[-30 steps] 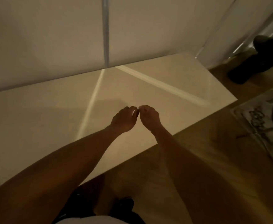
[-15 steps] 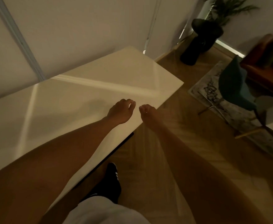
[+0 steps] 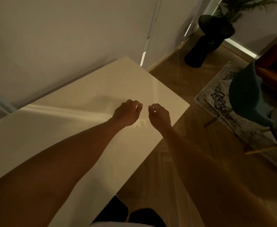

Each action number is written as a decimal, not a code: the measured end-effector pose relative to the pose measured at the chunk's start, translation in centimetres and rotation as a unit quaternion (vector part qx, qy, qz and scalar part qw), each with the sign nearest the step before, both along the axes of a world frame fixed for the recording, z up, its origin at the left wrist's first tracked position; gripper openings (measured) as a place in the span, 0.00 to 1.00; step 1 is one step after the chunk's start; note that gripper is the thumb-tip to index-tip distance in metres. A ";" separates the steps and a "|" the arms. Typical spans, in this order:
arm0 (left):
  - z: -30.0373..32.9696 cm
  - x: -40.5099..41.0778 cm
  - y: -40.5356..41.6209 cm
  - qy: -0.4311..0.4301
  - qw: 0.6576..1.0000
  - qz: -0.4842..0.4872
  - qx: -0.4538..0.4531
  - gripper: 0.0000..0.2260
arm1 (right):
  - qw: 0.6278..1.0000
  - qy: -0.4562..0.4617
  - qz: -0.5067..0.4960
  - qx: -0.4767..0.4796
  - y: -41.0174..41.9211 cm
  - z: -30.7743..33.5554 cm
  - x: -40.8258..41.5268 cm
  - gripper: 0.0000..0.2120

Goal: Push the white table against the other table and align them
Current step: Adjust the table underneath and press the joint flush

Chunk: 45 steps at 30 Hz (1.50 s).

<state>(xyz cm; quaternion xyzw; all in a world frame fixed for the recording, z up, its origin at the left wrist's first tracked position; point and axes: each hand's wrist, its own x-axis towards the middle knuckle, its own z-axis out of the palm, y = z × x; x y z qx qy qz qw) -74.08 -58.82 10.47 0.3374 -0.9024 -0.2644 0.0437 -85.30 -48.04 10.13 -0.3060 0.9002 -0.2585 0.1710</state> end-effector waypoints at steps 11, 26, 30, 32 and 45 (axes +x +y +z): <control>0.6 -11.3 -7.6 -0.082 0.984 -0.071 -0.140 0.23 | 0.991 0.008 -0.126 0.046 -9.4 -1.2 -11.3 0.24; -10.0 -29.9 -20.8 -0.106 0.978 -0.093 -0.152 0.23 | 0.994 0.028 -0.055 0.089 -21.7 -12.4 -27.5 0.25; -12.3 -32.2 -23.5 -0.121 0.964 -0.139 -0.190 0.26 | 0.993 0.020 -0.033 0.113 -23.8 -14.4 -29.4 0.24; -13.1 -33.1 -24.4 -0.117 0.956 -0.168 -0.211 0.21 | 0.993 0.019 -0.017 0.116 -24.9 -15.3 -29.7 0.23; -16.5 -38.8 -30.0 -0.204 0.887 -0.330 -0.251 0.22 | 0.987 0.100 -0.058 0.114 -26.7 -18.3 -29.7 0.25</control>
